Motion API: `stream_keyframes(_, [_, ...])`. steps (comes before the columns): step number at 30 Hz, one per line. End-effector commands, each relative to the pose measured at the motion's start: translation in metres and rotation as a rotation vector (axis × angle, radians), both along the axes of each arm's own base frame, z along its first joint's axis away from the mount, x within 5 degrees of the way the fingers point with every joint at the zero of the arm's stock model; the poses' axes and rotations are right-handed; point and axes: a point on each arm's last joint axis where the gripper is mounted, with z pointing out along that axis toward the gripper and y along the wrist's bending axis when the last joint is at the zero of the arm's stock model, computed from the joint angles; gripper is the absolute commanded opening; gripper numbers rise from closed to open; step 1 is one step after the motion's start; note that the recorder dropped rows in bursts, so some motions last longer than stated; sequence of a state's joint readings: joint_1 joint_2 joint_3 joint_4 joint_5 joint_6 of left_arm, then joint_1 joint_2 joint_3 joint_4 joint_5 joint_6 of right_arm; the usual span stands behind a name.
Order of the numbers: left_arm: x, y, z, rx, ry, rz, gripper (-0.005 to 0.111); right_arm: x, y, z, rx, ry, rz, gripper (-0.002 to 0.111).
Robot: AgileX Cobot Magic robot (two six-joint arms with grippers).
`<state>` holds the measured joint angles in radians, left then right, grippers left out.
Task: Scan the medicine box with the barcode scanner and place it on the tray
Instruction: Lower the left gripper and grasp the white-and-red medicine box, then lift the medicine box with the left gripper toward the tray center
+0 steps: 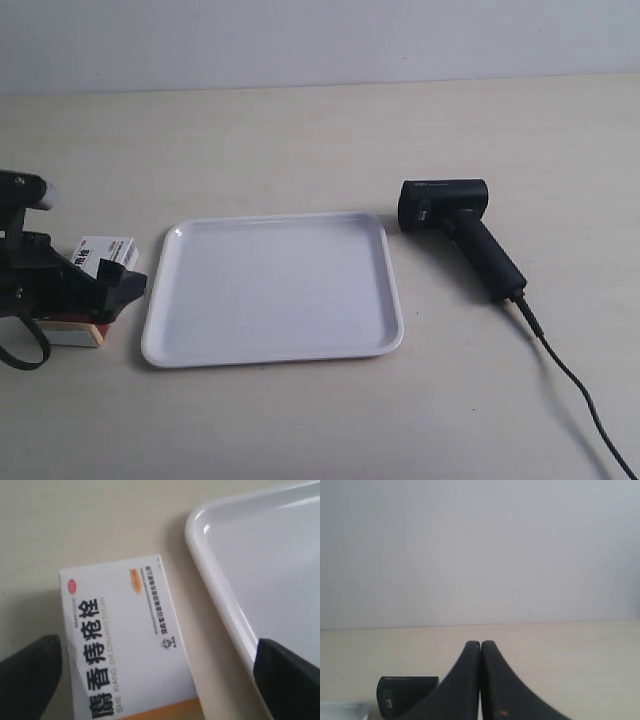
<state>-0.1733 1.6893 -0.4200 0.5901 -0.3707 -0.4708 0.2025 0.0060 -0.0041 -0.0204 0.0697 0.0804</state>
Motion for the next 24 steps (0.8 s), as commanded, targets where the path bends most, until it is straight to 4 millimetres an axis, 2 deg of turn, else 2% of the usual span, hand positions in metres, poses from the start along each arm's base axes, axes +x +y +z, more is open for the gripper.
stream_keyframes(1, [0.002,-0.001,-0.012,0.022,0.004,-0.057,0.104,0.000,0.000,0.000,-0.005,-0.015,-0.007,0.000])
stream_keyframes(3, [0.003,-0.002,-0.012,0.019,-0.002,-0.059,0.100,0.000,0.000,0.000,-0.005,-0.015,-0.007,0.000])
stream_keyframes(6, [0.006,-0.001,-0.011,0.054,-0.008,-0.080,0.083,0.000,0.000,0.000,-0.005,-0.015,-0.007,0.000])
stream_keyframes(9, [0.007,0.001,-0.011,0.059,-0.007,-0.073,0.055,0.000,0.000,0.000,-0.005,-0.015,-0.007,0.000])
stream_keyframes(11, [0.009,0.001,-0.009,0.067,-0.030,-0.094,0.032,0.000,0.000,0.000,-0.005,-0.015,-0.007,0.000])
stream_keyframes(14, [0.018,-0.001,0.006,0.069,-0.100,-0.109,0.001,0.000,0.000,0.000,-0.005,-0.015,-0.007,0.000])
stream_keyframes(19, [0.037,-0.005,0.055,0.093,-0.253,-0.148,0.000,0.000,0.000,0.000,0.020,-0.010,-0.005,0.000])
stream_keyframes(22, [0.043,-0.015,0.077,0.093,-0.313,-0.293,0.000,-0.001,0.000,0.004,0.171,-0.022,0.003,0.000])
stream_keyframes(24, [0.043,-0.030,0.086,0.043,-0.331,-0.510,0.000,-0.001,-0.001,0.009,0.303,-0.050,0.009,0.000])
